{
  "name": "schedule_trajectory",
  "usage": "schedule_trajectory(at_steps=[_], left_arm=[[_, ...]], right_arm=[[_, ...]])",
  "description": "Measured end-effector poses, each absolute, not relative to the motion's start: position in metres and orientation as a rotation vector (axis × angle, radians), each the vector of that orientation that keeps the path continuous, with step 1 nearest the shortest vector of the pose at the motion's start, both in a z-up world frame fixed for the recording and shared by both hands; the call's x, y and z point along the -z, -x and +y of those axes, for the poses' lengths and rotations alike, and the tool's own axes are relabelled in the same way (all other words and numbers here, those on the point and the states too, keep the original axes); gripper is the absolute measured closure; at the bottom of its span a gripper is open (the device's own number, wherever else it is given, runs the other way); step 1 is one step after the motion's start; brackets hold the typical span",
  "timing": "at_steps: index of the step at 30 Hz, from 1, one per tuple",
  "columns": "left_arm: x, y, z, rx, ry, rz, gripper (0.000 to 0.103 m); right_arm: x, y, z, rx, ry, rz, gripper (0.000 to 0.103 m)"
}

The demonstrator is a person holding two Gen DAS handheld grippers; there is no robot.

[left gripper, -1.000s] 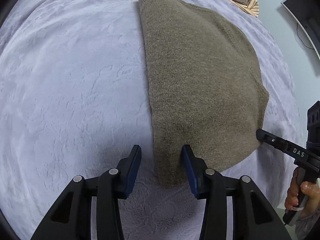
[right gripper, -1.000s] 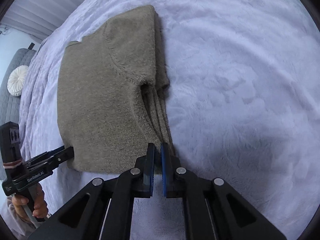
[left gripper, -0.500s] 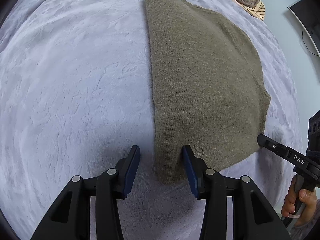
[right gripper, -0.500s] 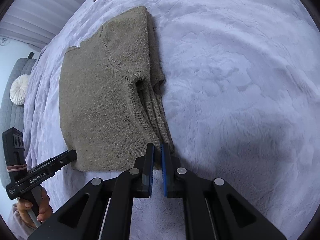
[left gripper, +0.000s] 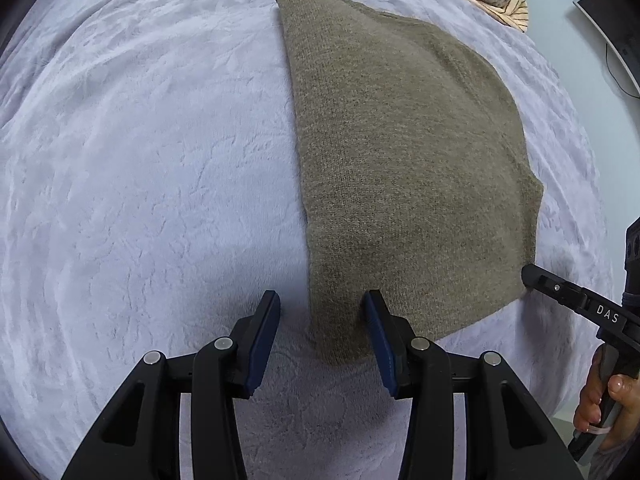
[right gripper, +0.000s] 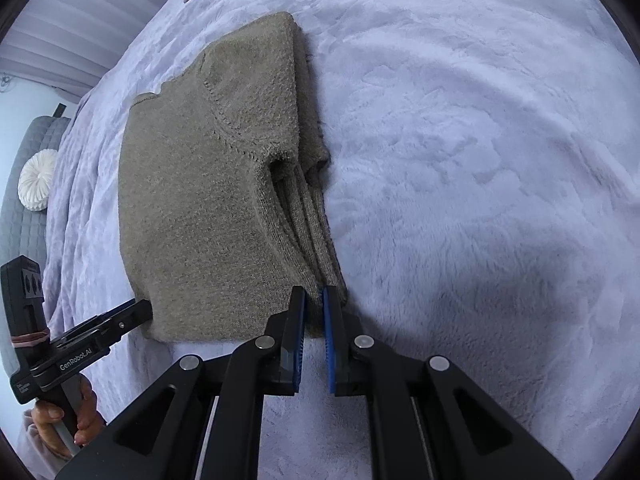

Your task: Fold small clothes

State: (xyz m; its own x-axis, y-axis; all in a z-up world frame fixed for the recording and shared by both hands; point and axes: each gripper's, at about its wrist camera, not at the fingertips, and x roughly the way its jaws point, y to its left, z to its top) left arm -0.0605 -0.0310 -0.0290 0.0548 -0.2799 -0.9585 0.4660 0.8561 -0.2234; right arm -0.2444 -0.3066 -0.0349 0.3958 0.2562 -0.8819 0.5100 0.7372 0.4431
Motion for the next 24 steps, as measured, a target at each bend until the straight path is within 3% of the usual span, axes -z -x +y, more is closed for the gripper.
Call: schedule_trajectory(at_steps=[3,15,18,24], left_arm=[[0.027,0.059,-0.03,0.524,-0.183,1.398,0.026],[0.027,0.052,-0.02,0.502,-0.19,1.413,0.026],[0.027,0.049,-0.023,0.494,-0.201,1.411,0.02],[0.025,0.041,-0.018,0.487,-0.196,1.416,0.02]], right_arm=[[0.035,0.244,-0.308,0.18,-0.771,1.19,0.095],[0.033,0.238,-0.313,0.167,-0.788,1.201,0.094],[0.023,0.239,-0.316,0.164,-0.786,1.172,0.094],[0.009,0.237,-0.325,0.172,-0.786,1.131,0.092]])
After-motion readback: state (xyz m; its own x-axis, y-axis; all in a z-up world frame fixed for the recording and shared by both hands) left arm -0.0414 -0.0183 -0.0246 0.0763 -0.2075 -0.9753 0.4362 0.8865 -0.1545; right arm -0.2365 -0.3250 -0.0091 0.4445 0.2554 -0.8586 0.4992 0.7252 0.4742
